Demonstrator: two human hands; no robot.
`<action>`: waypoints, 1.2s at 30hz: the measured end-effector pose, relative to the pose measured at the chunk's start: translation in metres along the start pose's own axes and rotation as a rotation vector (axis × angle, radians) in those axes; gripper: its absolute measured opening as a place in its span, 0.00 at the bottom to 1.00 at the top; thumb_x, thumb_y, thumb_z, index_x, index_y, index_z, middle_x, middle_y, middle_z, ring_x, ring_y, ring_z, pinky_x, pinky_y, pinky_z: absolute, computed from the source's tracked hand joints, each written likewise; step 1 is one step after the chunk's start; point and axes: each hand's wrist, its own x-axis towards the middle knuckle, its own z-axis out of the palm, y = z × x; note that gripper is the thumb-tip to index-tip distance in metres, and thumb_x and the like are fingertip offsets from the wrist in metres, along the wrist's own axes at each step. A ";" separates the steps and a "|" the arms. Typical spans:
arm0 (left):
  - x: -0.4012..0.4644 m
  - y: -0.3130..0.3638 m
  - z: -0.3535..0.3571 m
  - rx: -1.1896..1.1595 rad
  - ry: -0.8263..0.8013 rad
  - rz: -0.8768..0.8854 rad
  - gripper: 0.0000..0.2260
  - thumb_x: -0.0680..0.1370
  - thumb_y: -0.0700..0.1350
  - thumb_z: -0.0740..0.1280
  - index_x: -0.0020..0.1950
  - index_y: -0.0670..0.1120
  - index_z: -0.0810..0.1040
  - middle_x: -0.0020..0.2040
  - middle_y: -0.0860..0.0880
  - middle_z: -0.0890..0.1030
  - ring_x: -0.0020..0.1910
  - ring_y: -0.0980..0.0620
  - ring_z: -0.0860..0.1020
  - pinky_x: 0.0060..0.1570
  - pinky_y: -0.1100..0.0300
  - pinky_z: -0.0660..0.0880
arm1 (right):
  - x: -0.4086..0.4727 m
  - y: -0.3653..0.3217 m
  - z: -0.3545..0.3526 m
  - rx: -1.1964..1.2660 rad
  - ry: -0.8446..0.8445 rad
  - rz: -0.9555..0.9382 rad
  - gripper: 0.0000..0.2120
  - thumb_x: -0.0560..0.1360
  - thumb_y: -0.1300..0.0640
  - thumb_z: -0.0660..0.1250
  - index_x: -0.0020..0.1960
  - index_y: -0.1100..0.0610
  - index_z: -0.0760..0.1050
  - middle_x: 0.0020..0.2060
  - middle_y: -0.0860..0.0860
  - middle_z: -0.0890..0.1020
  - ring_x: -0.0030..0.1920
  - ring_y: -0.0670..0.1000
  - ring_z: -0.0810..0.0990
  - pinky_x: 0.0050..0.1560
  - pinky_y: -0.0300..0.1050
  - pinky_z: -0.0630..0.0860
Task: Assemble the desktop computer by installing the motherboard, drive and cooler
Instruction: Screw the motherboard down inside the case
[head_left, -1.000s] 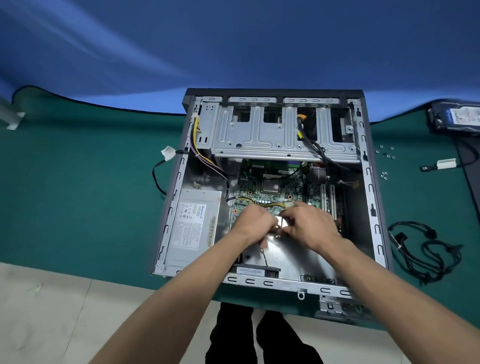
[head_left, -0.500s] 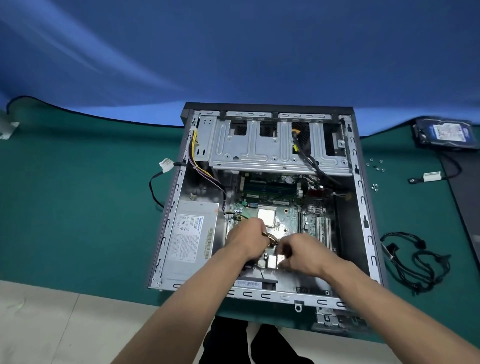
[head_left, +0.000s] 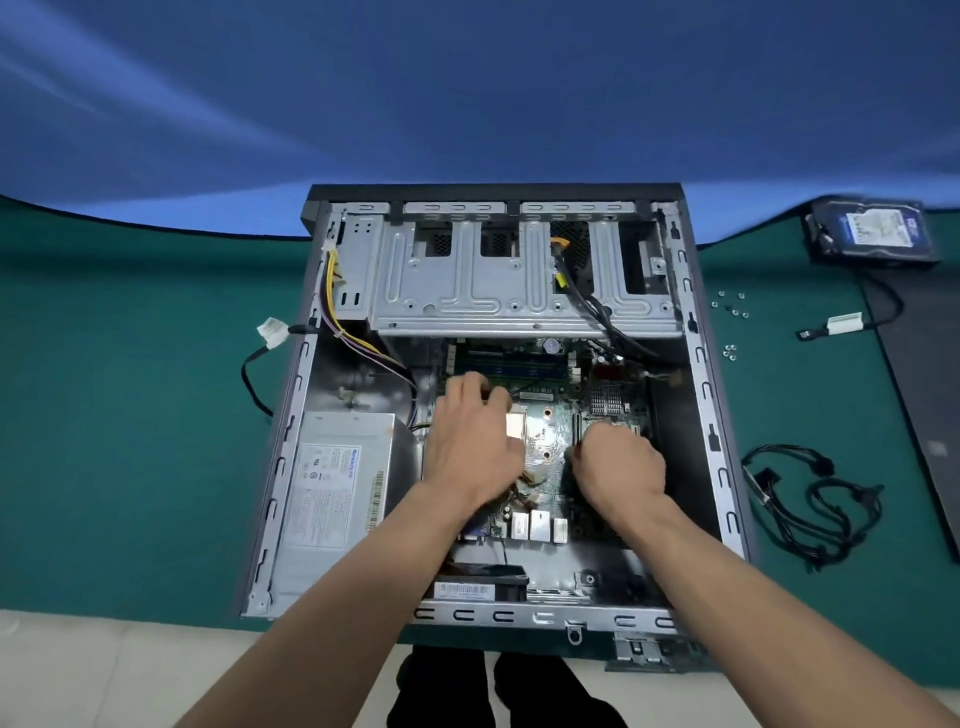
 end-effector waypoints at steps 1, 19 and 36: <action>0.002 -0.001 0.000 0.056 0.027 -0.008 0.19 0.71 0.46 0.65 0.62 0.45 0.71 0.64 0.44 0.67 0.64 0.47 0.62 0.63 0.54 0.62 | 0.001 -0.001 0.000 -0.022 0.001 -0.008 0.05 0.78 0.59 0.63 0.49 0.59 0.77 0.47 0.54 0.82 0.45 0.56 0.79 0.39 0.42 0.67; 0.009 0.004 0.006 0.298 -0.209 -0.072 0.14 0.75 0.43 0.60 0.59 0.43 0.75 0.60 0.41 0.74 0.63 0.43 0.67 0.61 0.48 0.64 | -0.010 0.003 -0.002 -0.078 -0.122 -0.036 0.08 0.76 0.57 0.65 0.39 0.55 0.71 0.28 0.47 0.68 0.34 0.52 0.72 0.36 0.40 0.67; 0.004 0.010 0.000 0.183 -0.225 -0.060 0.06 0.72 0.39 0.61 0.35 0.45 0.70 0.33 0.49 0.72 0.40 0.46 0.76 0.39 0.57 0.70 | -0.002 0.000 -0.002 -0.104 -0.013 -0.021 0.06 0.76 0.61 0.65 0.41 0.56 0.71 0.35 0.50 0.74 0.35 0.53 0.72 0.36 0.41 0.67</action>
